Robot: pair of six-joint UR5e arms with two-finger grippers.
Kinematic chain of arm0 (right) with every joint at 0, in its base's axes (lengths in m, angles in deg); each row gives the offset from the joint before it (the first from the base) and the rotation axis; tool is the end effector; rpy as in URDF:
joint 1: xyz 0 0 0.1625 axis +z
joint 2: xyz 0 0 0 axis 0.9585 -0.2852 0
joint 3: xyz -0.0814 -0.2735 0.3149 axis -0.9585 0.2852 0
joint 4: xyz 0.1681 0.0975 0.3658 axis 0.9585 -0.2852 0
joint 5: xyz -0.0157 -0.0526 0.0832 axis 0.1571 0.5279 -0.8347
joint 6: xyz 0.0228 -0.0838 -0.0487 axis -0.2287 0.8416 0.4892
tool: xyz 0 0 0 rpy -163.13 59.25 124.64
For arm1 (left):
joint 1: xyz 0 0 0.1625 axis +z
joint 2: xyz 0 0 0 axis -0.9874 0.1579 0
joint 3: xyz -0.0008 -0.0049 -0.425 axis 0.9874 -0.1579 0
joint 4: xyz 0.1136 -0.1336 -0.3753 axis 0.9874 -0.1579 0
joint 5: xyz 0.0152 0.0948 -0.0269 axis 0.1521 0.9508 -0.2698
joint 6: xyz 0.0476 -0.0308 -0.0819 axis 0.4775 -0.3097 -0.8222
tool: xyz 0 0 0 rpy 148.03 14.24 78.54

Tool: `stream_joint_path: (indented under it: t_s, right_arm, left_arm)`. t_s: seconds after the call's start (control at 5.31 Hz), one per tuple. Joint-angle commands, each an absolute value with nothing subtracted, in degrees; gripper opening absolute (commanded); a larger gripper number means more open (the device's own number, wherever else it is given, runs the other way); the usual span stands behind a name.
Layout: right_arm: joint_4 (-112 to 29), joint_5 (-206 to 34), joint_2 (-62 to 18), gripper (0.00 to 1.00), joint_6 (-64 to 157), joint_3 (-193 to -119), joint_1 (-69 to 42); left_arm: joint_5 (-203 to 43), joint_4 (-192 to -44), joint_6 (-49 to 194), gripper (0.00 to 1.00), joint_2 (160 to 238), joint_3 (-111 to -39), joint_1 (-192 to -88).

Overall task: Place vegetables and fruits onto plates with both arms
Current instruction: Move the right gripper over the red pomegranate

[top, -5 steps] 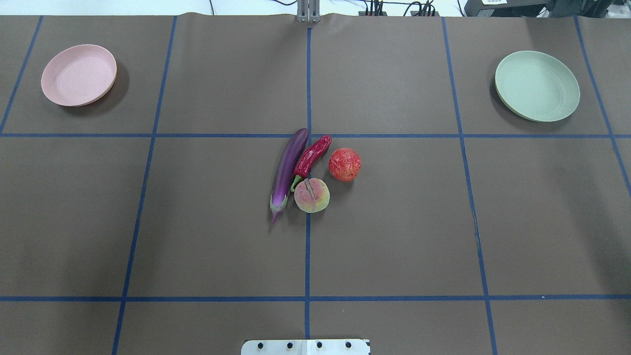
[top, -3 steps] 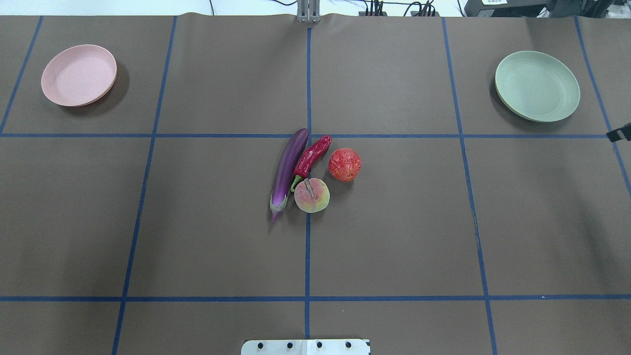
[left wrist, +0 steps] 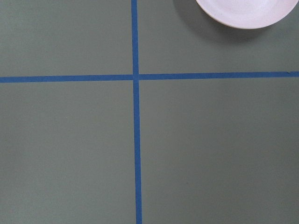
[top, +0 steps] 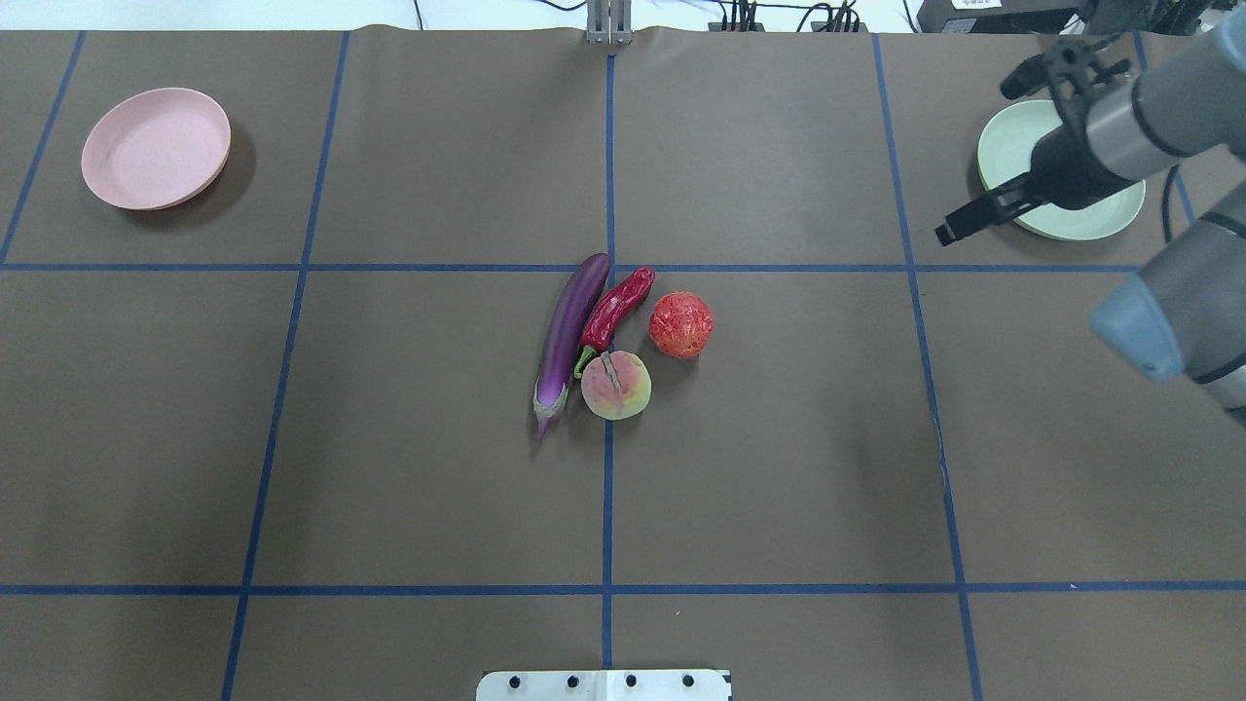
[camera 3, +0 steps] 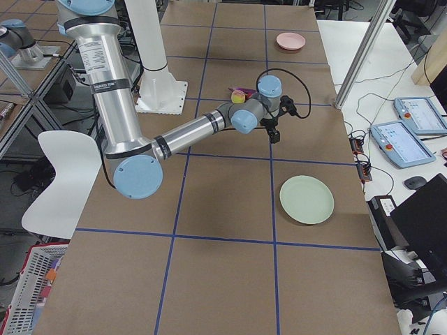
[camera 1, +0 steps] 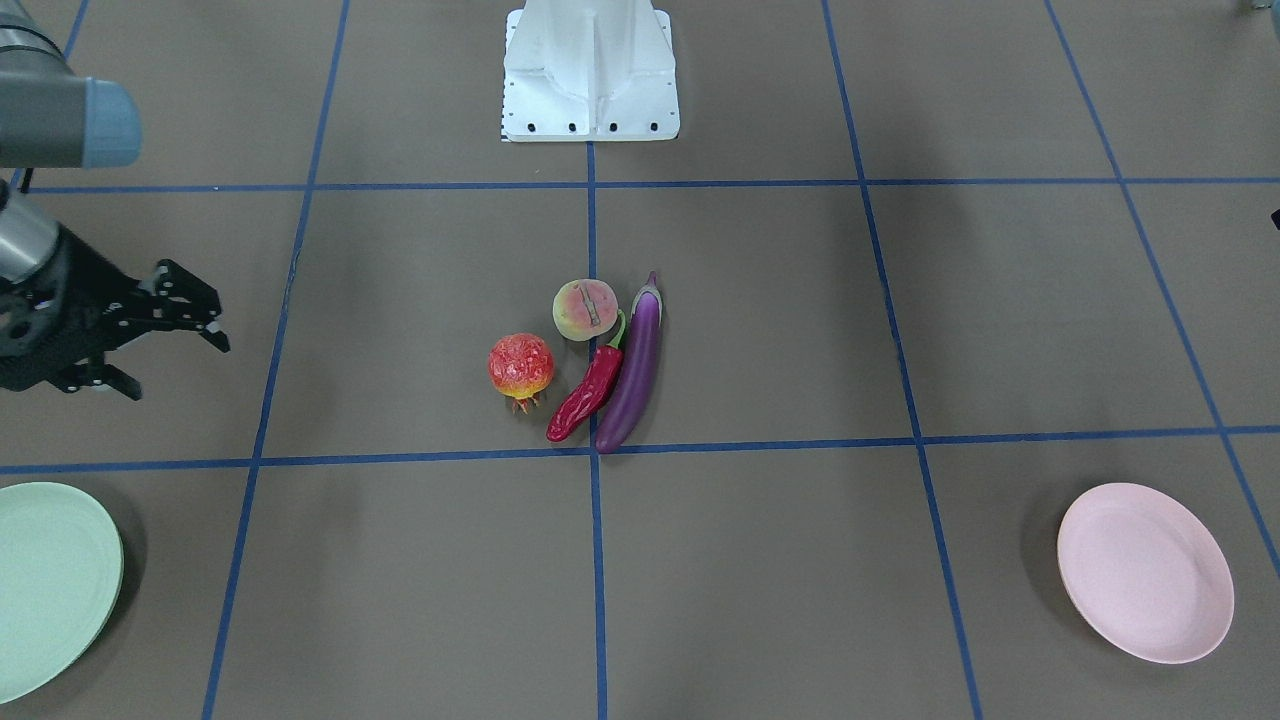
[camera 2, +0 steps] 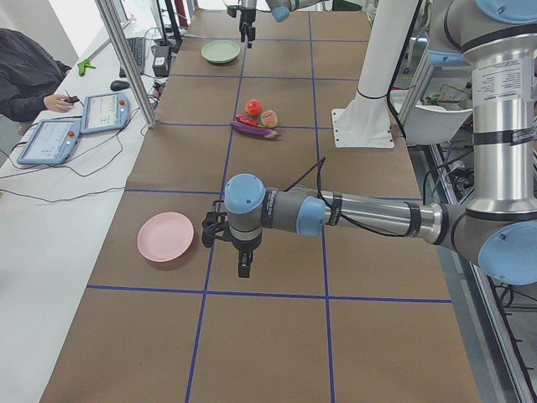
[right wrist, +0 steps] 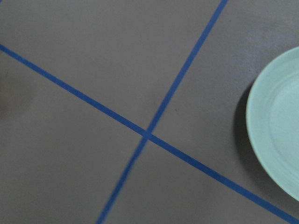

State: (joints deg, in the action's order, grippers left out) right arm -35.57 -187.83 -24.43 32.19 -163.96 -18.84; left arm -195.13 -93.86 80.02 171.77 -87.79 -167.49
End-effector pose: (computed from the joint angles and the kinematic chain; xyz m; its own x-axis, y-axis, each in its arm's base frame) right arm -0.2869 -0.5346 0.3625 0.5630 -0.4155 0.7144 0.1182 0.8960 0.4279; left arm -0.0345 -0.4460 0.5917 0.6824 0.0289 -0.7304 0.0279 0.9975 0.0656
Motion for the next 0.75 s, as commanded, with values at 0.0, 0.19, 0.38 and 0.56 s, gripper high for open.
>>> stream_joint_path:
  t_s: [0.0,0.19,0.38,0.56]
  right_arm:
    - [-36.7,-175.6,-16.5,1.0,16.5,-162.2,-31.7]
    - [-43.1,-170.8,-11.4,1.0,13.6,-161.2,-35.4]
    - [-46.2,-167.5,-6.7,1.0,10.5,-158.0,-37.9]
    - [-46.3,-166.4,-3.5,1.0,9.0,-153.5,-39.4]
  left_arm:
    - [-195.1,-93.9,80.0,1.0,171.7,-87.6,-167.5]
    - [-195.1,-93.9,80.0,1.0,171.7,-87.3,-167.5]
    - [-195.1,-93.9,80.0,1.0,171.7,-87.3,-167.5]
    - [-195.0,-93.9,80.0,1.0,171.7,-87.1,-167.5]
